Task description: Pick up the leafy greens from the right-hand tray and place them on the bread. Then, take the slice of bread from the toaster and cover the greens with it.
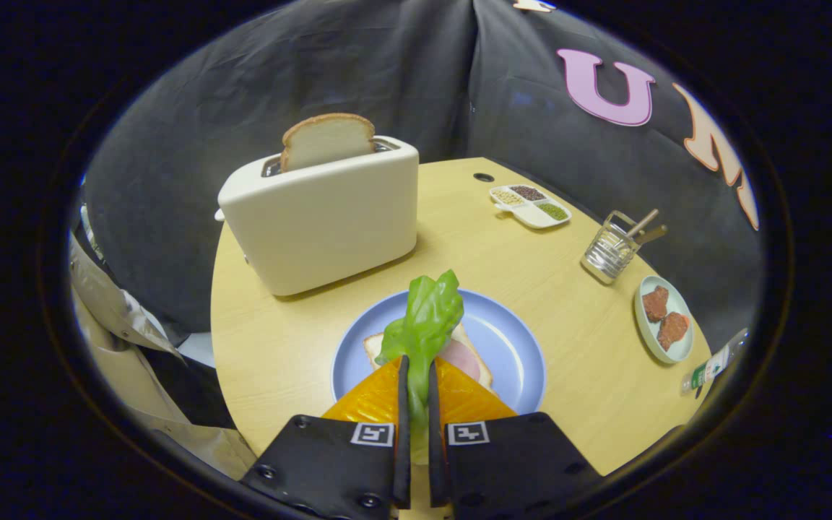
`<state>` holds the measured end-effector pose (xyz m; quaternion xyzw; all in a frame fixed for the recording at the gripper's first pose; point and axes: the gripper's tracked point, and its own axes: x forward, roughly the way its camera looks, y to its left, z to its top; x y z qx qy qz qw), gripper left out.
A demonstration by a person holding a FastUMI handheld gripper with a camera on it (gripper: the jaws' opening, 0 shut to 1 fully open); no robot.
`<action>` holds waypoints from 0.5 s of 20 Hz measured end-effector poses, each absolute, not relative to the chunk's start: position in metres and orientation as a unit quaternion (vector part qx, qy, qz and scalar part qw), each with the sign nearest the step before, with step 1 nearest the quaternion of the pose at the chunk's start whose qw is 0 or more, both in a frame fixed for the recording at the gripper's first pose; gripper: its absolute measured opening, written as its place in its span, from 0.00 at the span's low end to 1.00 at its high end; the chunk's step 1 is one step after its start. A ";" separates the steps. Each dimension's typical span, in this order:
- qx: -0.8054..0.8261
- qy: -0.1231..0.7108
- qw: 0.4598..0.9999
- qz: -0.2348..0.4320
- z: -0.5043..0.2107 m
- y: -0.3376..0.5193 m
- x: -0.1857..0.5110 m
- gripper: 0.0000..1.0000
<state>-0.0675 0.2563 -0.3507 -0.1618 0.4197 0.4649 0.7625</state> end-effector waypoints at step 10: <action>-0.194 0.452 0.751 0.440 -0.387 0.248 -0.061 0.25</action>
